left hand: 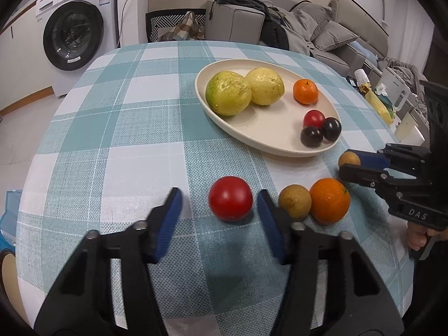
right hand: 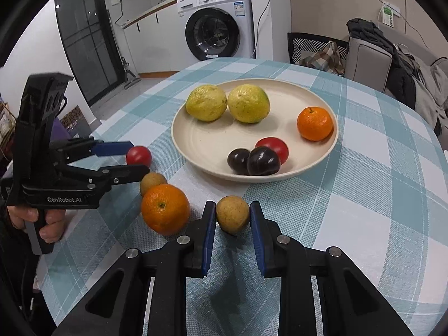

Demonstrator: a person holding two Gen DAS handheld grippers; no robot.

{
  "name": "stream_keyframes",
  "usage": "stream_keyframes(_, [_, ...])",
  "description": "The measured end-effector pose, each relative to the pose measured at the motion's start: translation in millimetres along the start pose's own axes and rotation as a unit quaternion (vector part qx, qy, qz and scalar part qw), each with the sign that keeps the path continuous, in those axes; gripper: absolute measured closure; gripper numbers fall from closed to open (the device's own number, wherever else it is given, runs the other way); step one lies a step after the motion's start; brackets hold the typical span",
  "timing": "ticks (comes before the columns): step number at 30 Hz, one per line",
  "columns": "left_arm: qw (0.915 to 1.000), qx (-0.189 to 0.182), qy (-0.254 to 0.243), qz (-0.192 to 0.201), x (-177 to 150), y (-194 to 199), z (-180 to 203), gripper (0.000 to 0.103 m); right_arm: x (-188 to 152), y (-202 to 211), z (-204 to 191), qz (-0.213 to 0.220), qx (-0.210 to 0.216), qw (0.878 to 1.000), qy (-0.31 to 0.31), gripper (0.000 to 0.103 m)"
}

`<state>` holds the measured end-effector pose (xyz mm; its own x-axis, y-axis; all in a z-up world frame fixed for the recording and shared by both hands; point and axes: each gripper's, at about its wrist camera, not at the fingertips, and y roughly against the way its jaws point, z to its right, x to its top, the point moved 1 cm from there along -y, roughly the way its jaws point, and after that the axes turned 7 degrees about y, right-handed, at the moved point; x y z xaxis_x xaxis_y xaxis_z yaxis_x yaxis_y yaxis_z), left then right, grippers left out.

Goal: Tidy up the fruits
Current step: 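Grasp a small brown fruit with the right tool while the left tool grasps the red tomato, then carry the brown fruit and red tomato onto the plate and release both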

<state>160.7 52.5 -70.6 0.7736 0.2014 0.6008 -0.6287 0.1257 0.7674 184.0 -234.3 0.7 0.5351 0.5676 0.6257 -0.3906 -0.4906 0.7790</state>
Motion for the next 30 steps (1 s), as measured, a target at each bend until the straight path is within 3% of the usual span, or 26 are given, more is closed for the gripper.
stream_keyframes(2, [0.9999,-0.011,-0.006,0.0,0,1,2,0.076,1,2,2,0.006,-0.001,1.0,-0.006,0.078])
stream_keyframes(13, [0.9994,-0.016,-0.027,0.017,-2,9,10,0.075,4,4,5,0.021,-0.002,1.0,-0.017,0.078])
stream_keyframes(30, [0.9975,-0.022,-0.016,0.065,3,31,13,0.075,13,18,7,0.094,-0.016,0.995,-0.036,0.078])
